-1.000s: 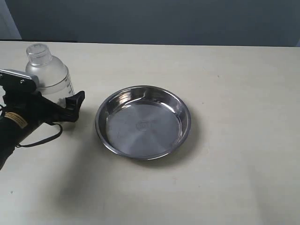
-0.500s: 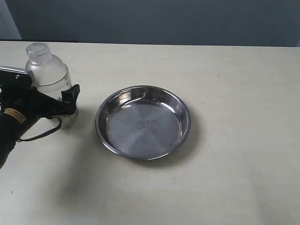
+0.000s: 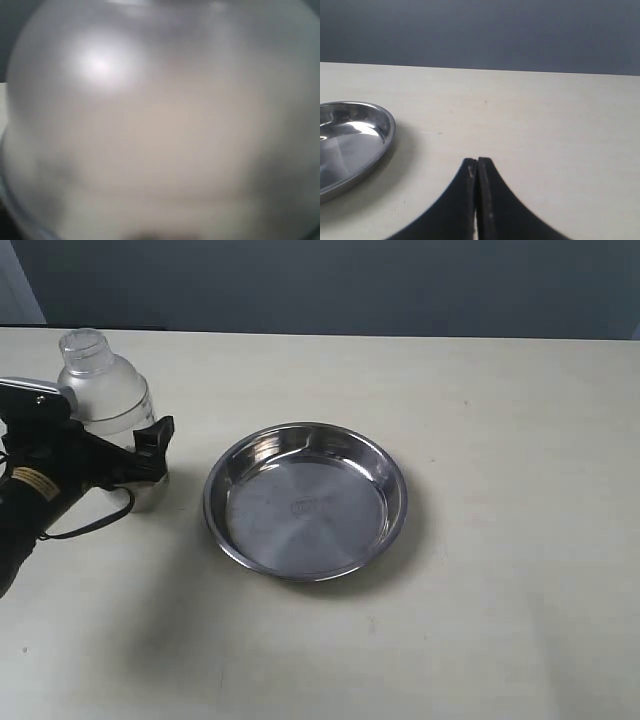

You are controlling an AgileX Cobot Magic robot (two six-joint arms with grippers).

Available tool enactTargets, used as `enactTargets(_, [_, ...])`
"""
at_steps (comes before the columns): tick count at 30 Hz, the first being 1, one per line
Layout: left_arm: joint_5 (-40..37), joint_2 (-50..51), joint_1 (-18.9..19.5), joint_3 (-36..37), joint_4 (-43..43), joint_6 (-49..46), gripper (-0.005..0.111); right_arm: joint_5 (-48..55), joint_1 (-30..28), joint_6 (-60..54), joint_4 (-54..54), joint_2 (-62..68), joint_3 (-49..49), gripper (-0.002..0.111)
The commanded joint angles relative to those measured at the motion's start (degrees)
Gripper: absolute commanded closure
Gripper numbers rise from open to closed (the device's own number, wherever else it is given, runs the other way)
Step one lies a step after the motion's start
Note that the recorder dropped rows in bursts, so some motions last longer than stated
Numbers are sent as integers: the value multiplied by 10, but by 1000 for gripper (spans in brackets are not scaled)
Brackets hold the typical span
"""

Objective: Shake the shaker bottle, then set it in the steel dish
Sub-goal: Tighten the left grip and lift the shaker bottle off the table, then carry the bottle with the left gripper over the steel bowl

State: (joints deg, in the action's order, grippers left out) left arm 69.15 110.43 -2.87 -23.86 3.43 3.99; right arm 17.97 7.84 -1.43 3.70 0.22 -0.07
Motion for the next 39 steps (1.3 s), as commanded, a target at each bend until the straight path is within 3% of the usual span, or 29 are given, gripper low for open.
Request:
enactTargets(1, [8,2,0,-3,-15,2,51,-5,2,-1,-2,-2,1,109])
enactTargets(4, [-5,2,0,-3,-14,3,97,-5,2,-1,-2,-2,1,109])
enactTargets(5, [-20,2,0,-3,-5,6,106,-5,2,-1,-2,-2,1,109])
enactTargets(16, [3,-27,0,-3,101,104,106,-5,2,-1,-2,-2,1,109])
enactTargets(27, [-82,-208,-1,-1,105,107,106,-5,2,-1,-2,-2,1,109])
enactTargets(31, [-95,-289,-1,-2,151,166,106,-5,2,-1,-2,-2,1,109])
enactTargets(36, [-92,-372,-1,-30,288,250,106,-5,2,-1,-2,-2,1,109])
enactTargets(39, [-96,-402,-1,-43,324,301,106,-5,2,-1,-2,-2,1,109])
